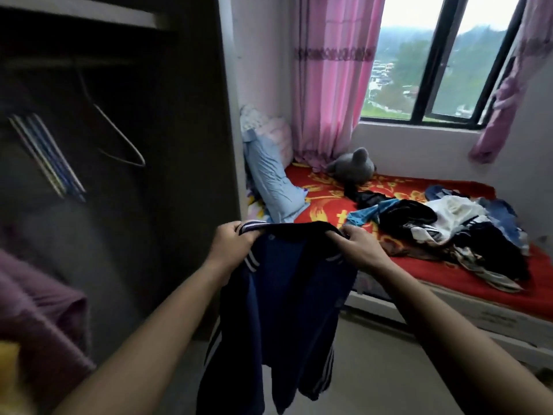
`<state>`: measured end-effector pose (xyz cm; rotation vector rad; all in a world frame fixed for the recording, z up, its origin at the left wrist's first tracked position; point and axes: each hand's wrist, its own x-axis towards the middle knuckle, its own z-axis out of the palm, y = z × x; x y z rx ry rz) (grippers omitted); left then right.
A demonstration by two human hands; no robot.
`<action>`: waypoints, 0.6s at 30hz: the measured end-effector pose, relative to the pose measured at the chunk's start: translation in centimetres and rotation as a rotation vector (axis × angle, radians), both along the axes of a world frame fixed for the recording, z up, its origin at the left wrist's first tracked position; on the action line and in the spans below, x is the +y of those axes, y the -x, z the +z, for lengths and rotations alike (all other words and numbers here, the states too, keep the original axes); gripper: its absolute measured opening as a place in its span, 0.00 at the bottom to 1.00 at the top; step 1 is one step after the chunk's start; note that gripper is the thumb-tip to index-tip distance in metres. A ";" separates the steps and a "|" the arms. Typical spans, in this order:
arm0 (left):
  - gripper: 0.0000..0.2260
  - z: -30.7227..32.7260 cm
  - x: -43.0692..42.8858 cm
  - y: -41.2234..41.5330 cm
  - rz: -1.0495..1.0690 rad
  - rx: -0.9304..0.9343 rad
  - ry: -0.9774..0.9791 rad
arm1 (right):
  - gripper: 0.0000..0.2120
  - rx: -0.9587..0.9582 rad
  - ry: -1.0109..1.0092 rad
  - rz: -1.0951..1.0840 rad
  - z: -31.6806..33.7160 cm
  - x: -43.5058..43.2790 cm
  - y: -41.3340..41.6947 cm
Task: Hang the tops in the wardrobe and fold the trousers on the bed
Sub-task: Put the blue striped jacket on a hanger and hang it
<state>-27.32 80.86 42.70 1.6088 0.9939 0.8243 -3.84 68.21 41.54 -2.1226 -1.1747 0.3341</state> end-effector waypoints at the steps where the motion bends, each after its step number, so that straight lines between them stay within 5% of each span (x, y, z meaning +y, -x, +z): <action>1: 0.13 0.2 1.1 1.0 0.065 0.000 -0.022 | 0.21 -0.005 0.009 0.057 -0.1 2.3 0.6; 7: 0.24 2.6 6.7 5.2 0.465 -0.067 -0.087 | 0.26 -0.032 0.032 0.447 0.1 15.4 3.3; 12: 0.10 4.9 10.4 7.8 0.754 0.032 -0.174 | 0.32 0.084 0.068 0.719 2.1 25.5 6.5; 18: 0.09 5.4 12.0 10.5 0.959 0.187 -0.253 | 0.21 0.322 -0.156 0.845 5.7 35.5 13.0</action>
